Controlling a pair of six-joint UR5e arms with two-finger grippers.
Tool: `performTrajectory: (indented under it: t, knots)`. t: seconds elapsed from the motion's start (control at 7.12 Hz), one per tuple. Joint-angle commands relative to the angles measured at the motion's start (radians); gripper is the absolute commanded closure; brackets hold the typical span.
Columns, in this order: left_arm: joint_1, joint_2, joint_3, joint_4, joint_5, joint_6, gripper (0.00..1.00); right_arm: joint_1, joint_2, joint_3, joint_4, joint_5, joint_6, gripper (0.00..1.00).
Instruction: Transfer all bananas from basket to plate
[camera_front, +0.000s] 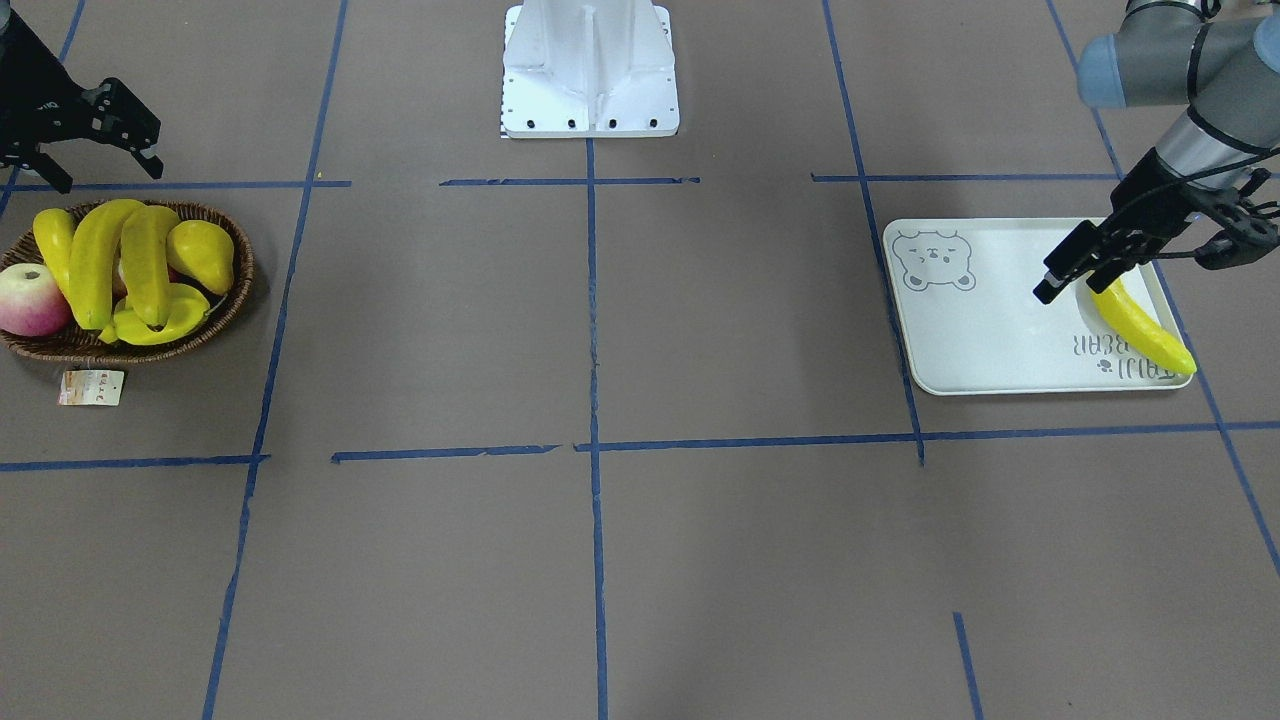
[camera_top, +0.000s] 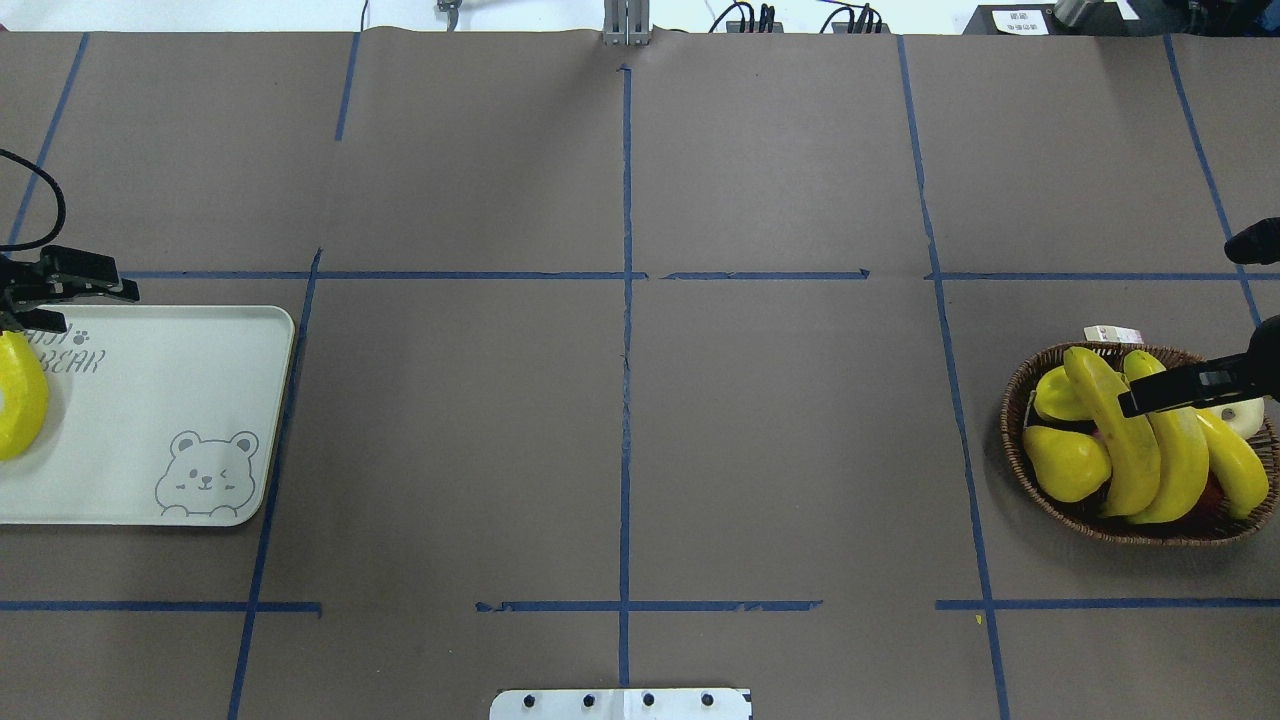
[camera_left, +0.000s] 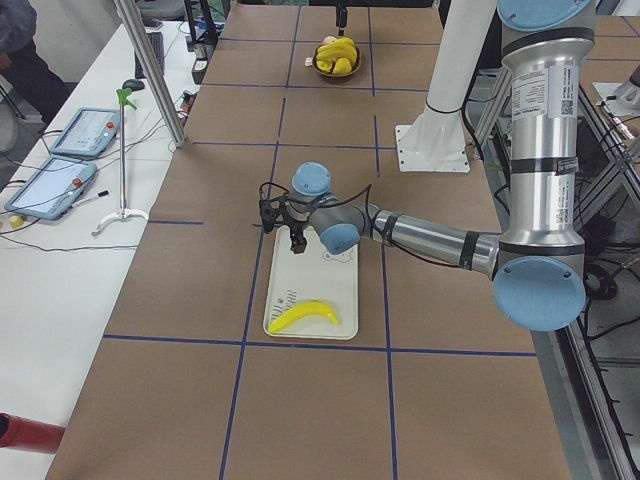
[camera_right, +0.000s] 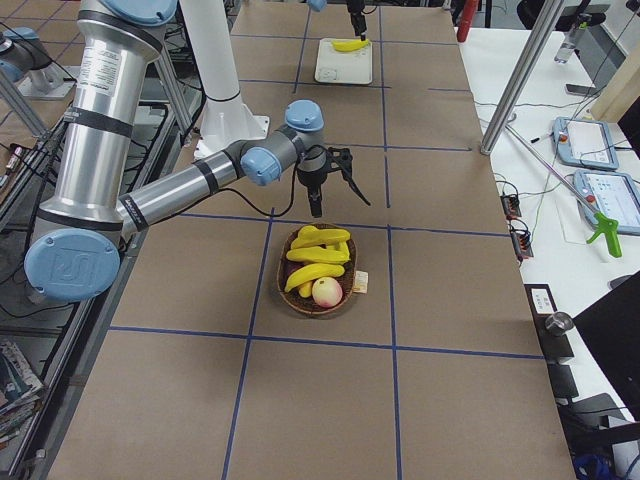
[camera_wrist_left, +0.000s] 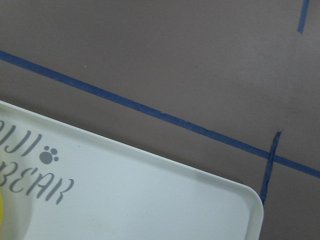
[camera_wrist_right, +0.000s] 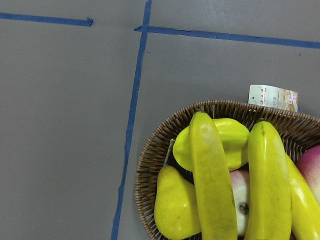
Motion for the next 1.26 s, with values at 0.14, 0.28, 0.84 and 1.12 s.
performTrajectory:
  t: [0.14, 0.28, 0.84, 1.12]
  knots:
    - [0.019, -0.012, 0.001, 0.008, 0.002, 0.0, 0.0, -0.15, -0.018, 0.0, 0.086, -0.061, 0.073, 0.02]
    - [0.019, -0.012, 0.001, 0.006, 0.002, 0.0, 0.0, -0.15, -0.018, 0.0, 0.088, -0.061, 0.073, 0.02]
    - [0.019, -0.01, -0.001, 0.008, 0.0, 0.0, 0.0, -0.155, -0.022, -0.062, 0.089, -0.11, 0.057, 0.02]
    - [0.019, -0.01, -0.003, 0.008, 0.0, 0.0, 0.0, -0.156, -0.012, -0.105, 0.088, -0.161, -0.042, 0.02]
